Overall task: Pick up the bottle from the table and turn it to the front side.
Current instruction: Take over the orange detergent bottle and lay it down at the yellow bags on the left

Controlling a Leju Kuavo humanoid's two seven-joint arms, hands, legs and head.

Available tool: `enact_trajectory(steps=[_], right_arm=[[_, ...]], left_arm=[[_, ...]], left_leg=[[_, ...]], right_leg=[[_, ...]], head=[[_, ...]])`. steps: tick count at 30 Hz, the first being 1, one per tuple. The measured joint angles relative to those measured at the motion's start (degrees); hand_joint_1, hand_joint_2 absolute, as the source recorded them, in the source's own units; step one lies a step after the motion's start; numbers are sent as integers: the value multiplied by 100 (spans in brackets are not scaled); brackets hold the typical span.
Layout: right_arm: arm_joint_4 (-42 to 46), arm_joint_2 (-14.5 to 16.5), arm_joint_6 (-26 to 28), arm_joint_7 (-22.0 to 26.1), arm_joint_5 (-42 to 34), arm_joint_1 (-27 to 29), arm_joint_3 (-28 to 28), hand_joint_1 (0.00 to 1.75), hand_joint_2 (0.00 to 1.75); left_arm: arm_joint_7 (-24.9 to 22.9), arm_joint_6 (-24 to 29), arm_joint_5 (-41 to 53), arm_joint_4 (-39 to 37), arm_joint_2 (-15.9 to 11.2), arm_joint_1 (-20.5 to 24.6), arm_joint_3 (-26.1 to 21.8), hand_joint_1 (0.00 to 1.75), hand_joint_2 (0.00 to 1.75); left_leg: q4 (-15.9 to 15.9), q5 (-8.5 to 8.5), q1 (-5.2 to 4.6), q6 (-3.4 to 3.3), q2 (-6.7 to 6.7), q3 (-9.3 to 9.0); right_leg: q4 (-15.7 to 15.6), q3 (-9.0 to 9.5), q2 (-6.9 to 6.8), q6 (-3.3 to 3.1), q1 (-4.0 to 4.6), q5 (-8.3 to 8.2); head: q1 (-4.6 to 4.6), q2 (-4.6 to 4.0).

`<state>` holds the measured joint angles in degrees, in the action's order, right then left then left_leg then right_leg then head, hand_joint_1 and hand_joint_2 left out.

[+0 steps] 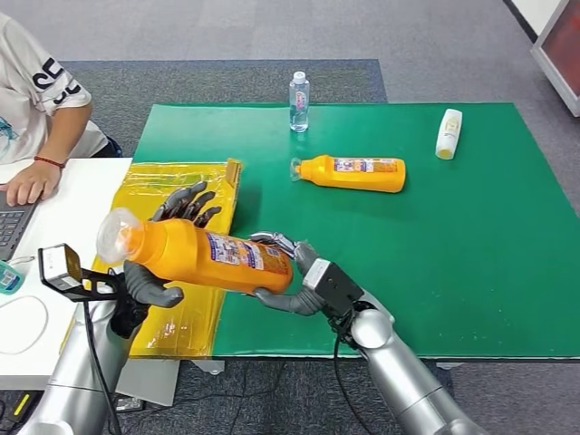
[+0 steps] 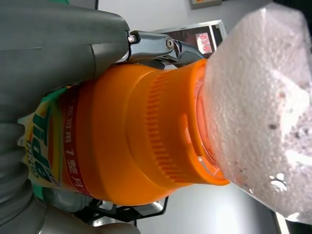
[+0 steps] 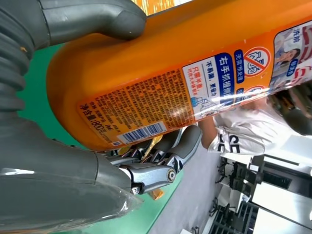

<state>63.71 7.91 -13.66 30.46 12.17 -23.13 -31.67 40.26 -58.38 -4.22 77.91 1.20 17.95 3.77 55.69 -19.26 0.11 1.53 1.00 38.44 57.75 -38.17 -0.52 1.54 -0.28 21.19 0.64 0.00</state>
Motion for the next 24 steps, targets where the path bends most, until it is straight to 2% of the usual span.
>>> enact_trajectory(steps=[11,12,16,18,24], right_arm=[[-104,81,242,-27,110,21,-1,175,175],[-90,84,301,-21,161,34,3,175,175],[57,85,590,-23,433,145,58,175,175],[173,84,784,-18,608,224,101,175,175],[613,79,1224,1,1188,527,261,175,175]], left_arm=[[-1,127,-37,25,-61,-6,155,0,175],[-1,145,-24,24,-70,-9,161,7,175],[-2,274,27,2,-164,-28,217,163,175],[-2,320,47,-3,-234,-43,246,175,175],[-1,468,106,-9,-435,-86,347,175,175]], left_leg=[[0,0,0,0,0,2],[0,0,0,0,0,2],[0,0,0,0,0,2],[0,-1,0,0,0,3],[0,-1,0,0,0,9]], right_leg=[[0,-1,0,0,0,0],[0,-1,0,0,0,0],[0,-2,0,0,0,0],[0,-4,0,0,0,1],[0,-8,-1,0,0,2]], head=[[1,0],[1,0],[1,0],[0,0],[1,0]])
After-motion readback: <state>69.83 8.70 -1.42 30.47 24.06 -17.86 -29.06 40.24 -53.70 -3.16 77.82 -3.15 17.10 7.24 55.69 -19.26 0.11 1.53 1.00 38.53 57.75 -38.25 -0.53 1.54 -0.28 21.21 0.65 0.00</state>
